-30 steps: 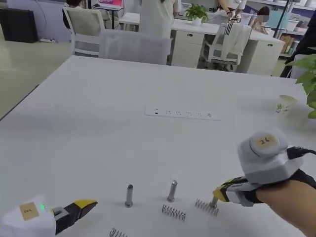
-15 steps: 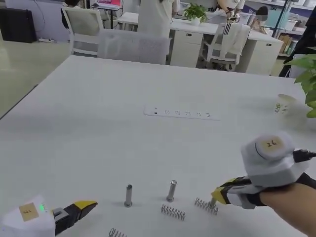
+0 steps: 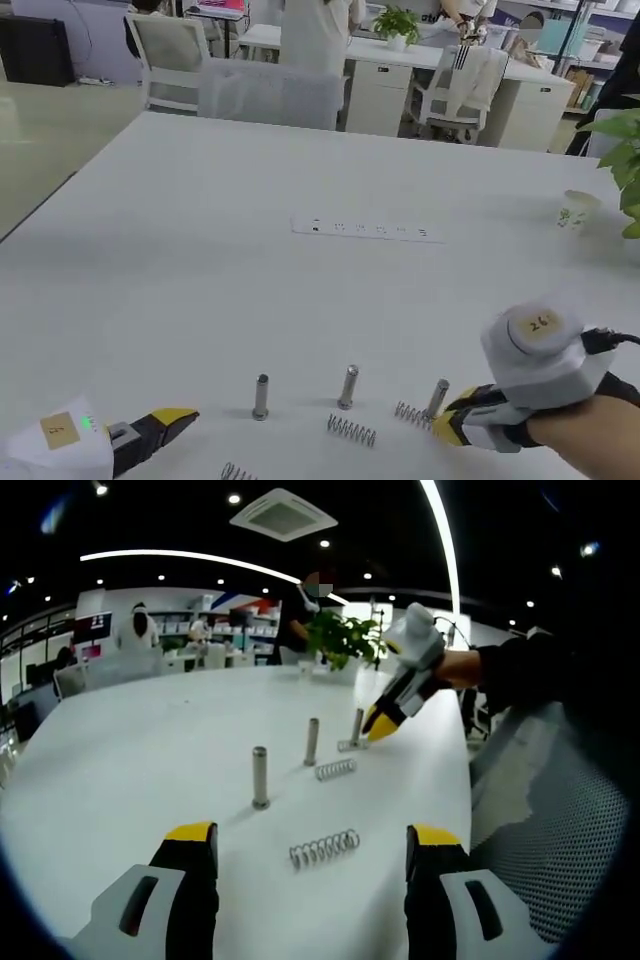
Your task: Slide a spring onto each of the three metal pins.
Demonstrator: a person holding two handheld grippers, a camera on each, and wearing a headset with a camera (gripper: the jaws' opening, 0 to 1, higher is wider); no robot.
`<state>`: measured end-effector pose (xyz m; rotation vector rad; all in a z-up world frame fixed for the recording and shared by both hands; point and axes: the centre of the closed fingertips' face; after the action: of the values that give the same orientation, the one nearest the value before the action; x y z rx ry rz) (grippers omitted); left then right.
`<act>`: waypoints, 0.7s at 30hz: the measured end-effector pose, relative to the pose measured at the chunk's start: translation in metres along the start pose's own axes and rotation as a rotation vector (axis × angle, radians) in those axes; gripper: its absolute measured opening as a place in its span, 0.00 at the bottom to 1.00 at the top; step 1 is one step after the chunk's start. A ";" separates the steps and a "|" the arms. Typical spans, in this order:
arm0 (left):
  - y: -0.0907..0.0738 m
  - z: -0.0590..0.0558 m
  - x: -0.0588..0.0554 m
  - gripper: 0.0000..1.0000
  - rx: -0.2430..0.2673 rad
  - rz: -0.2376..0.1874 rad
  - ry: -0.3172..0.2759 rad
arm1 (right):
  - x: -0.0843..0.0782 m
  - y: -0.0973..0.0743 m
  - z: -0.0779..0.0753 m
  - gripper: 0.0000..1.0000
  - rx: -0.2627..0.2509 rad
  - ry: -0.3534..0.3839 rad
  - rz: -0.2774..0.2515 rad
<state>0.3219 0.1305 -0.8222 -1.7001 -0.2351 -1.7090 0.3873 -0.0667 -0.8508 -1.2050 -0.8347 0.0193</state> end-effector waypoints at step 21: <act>-0.003 0.000 -0.002 0.72 0.008 0.006 -0.005 | -0.011 0.010 0.003 0.08 0.006 -0.053 0.067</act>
<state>0.3205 0.1334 -0.8233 -1.6983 -0.2390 -1.6977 0.3816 -0.0649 -0.8651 -1.2309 -0.8399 0.1082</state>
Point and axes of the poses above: the centre of the closed fingertips' face, and the gripper's own axes: y roughly forward along the fingers, z roughly to its left, x roughly out of its top, and after that the axes turned 13 degrees about y, right-handed
